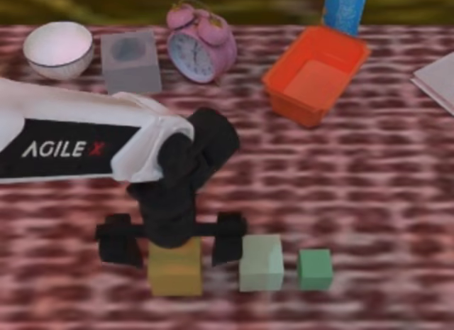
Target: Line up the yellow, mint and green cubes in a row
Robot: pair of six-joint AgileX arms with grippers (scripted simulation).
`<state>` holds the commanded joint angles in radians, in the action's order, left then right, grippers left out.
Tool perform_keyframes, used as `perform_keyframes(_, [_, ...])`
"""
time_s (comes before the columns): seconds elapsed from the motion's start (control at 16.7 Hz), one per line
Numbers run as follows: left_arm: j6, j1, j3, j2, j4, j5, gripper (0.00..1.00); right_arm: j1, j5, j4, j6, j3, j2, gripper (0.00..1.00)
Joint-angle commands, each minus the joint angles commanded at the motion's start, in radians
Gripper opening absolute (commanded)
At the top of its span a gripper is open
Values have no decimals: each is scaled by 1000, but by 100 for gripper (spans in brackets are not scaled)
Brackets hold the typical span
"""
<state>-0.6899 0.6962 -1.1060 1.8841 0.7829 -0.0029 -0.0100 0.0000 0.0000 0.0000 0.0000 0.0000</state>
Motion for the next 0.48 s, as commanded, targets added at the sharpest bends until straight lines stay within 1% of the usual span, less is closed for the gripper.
perform_keyframes(0.3, [-2,-11,-99,-77,189,1,100,0,0,0,0,0,0,100])
perform_keyframes(0.48, [-2,-17,-125,-103,229,0,100,0,0,0,0,0,0,100])
